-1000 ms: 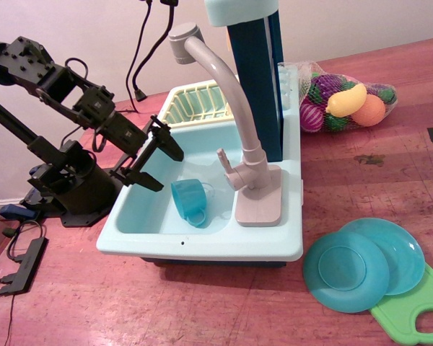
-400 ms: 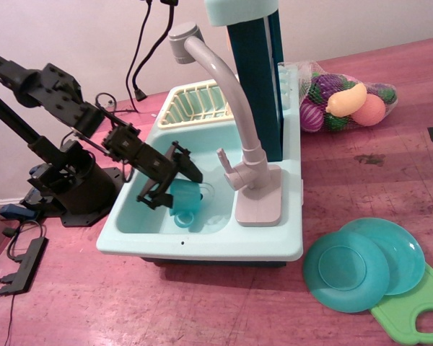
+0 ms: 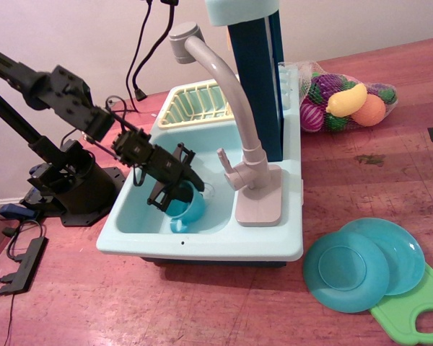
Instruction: Flip cup upright
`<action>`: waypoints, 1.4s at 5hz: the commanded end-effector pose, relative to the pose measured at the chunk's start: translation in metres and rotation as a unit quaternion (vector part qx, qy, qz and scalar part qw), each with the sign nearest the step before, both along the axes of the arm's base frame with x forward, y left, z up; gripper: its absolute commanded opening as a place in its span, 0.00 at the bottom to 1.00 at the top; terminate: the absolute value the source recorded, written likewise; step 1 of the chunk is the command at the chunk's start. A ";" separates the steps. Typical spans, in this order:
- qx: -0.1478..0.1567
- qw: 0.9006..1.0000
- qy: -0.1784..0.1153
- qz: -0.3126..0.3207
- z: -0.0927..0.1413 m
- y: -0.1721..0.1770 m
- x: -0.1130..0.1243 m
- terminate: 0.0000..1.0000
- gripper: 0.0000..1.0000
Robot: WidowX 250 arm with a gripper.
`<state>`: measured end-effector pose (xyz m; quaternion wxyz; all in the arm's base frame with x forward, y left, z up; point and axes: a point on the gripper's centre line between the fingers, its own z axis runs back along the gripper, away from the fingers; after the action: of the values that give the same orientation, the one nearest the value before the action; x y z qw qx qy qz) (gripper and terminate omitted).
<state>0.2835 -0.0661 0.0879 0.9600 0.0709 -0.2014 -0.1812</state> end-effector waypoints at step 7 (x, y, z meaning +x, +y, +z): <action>-0.037 0.979 0.061 0.193 0.135 0.022 0.018 0.00 1.00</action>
<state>0.3019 -0.0422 0.2035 0.9926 0.0683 -0.0998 0.0055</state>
